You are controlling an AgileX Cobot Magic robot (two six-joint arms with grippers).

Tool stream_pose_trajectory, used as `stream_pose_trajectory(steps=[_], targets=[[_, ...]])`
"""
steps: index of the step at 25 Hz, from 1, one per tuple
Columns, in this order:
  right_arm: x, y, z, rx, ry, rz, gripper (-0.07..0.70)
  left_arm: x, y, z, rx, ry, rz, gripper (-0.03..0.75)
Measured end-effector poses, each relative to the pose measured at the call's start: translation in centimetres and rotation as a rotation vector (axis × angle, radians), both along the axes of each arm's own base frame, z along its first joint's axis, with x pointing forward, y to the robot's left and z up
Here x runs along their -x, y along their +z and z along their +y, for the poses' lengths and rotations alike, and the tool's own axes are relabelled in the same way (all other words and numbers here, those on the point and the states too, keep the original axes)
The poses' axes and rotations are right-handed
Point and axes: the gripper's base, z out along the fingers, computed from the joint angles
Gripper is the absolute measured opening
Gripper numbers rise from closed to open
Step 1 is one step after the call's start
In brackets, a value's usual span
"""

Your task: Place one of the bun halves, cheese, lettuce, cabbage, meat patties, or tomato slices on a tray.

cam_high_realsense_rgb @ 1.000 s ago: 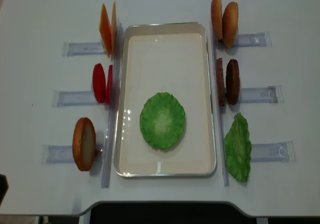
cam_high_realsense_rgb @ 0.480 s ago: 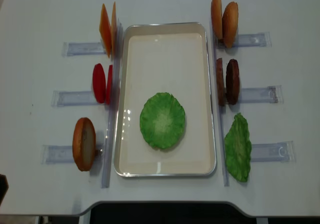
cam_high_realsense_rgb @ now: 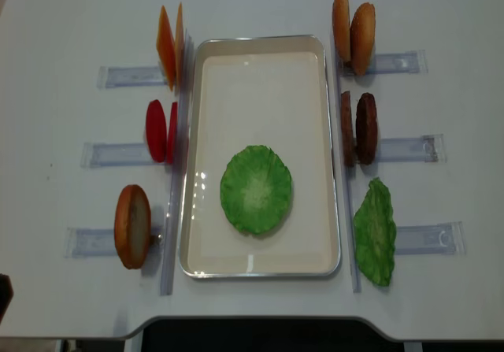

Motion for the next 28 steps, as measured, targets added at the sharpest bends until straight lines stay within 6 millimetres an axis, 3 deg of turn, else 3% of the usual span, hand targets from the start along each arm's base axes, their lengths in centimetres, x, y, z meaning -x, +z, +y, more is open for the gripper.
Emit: stream_pose_trajectory(steps=[28], targets=[[0.35, -0.52, 0.02, 0.003, -0.019, -0.011, 0.458, 0.00, 0.00, 0.00, 0.000, 0.000, 0.000, 0.000]])
